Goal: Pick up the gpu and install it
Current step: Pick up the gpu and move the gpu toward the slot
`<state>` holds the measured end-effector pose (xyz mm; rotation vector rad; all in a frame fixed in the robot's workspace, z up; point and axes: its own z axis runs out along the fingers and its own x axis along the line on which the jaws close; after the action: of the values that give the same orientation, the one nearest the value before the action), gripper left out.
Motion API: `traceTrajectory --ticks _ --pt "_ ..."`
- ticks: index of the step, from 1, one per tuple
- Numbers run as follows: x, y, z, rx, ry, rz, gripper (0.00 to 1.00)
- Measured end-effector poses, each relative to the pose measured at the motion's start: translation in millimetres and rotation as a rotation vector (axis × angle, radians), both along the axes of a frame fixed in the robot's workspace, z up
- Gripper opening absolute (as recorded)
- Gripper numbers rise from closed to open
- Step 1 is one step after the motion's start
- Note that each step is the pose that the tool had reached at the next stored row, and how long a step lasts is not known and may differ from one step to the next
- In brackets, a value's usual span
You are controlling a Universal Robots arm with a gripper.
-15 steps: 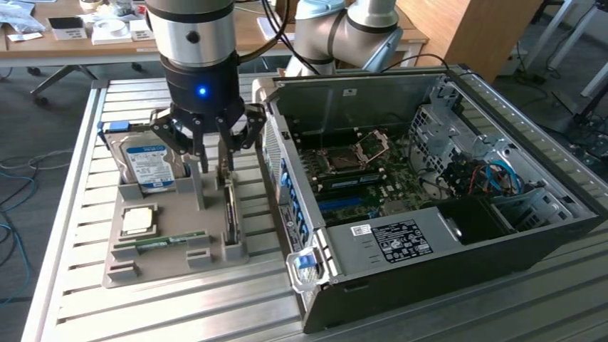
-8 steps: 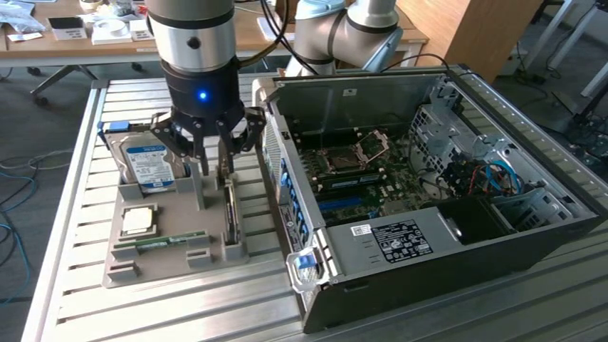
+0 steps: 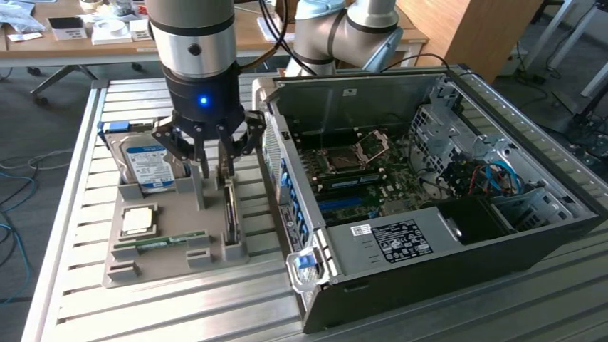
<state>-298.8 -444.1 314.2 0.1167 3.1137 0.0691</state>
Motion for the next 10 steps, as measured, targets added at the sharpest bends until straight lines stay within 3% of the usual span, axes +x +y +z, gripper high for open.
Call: traceTrajectory --ticks 10 --pt "1.9 0.0 -0.1 0.0 0.0 0.0 0.42"
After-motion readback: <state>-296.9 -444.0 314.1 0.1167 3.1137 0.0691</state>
